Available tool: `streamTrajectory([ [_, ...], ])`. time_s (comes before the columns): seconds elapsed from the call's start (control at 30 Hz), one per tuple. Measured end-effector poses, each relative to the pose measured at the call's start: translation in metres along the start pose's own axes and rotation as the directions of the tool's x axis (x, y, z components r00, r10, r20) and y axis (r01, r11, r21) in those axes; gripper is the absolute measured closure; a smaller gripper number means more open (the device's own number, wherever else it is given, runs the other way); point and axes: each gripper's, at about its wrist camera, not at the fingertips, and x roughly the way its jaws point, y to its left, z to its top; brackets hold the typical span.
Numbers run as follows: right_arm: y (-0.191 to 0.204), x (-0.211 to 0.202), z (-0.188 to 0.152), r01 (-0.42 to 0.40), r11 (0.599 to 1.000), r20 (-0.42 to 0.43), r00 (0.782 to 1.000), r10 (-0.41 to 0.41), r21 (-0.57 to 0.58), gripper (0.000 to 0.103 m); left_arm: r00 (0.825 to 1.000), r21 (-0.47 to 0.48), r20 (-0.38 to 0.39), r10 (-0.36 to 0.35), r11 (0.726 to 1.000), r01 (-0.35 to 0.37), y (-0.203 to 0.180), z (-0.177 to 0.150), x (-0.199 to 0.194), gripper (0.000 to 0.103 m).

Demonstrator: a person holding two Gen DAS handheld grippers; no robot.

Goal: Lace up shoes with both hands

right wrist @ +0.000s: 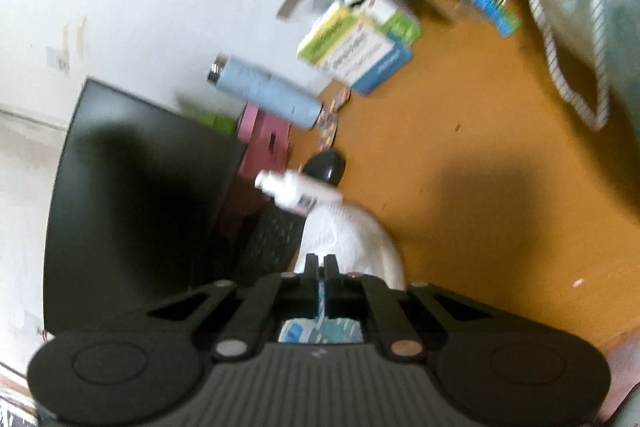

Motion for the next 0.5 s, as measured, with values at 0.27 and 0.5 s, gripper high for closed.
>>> streamTrajectory([
  [0.27,-0.015,-0.062,0.019,0.052,0.998,0.16,0.985,-0.056,0.025,0.101,1.0,-0.003,-0.007,0.022,1.0,-0.022,-0.004,-0.003,-0.002,0.09],
  [0.5,-0.031,-0.122,0.039,0.093,0.994,0.306,0.946,-0.108,0.063,0.101,0.999,-0.017,-0.009,0.036,0.999,-0.036,-0.002,-0.004,-0.004,0.087],
])
